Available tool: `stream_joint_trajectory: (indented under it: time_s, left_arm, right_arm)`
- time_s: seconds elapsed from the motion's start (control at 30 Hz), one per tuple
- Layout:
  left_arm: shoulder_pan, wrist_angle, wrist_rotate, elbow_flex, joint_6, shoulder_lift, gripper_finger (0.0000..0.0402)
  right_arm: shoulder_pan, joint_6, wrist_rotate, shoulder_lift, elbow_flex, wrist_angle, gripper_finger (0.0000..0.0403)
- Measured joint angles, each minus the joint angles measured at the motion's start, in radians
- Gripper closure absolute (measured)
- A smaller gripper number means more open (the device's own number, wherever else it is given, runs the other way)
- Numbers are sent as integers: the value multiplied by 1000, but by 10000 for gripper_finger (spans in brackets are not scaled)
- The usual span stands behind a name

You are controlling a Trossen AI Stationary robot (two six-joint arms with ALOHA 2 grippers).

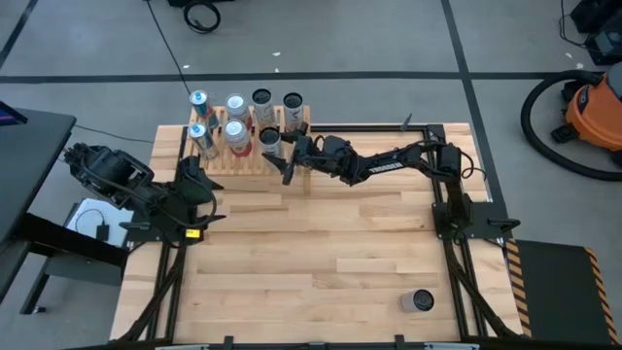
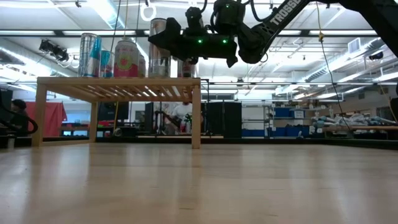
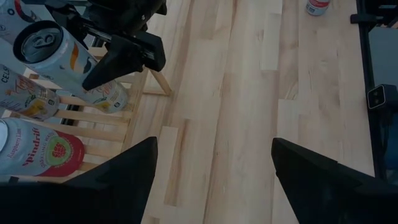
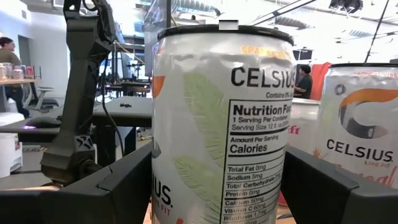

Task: Place canned beverage on shelf
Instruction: Put the white and yellow soda can on the shelf aligned with the other white and yellow soda can

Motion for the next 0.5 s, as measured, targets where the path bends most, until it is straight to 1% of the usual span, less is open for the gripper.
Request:
stream_joint_trajectory:
  time_s: [0.33,0.5]
  left_arm:
    - [0,0,0,0,-1,0,86]
    - [0,0,0,0,-1,0,86]
  right_arm:
    - [3,-11,2,0,0,-1,89]
    - [3,-19,24,-9,-3,-45,91]
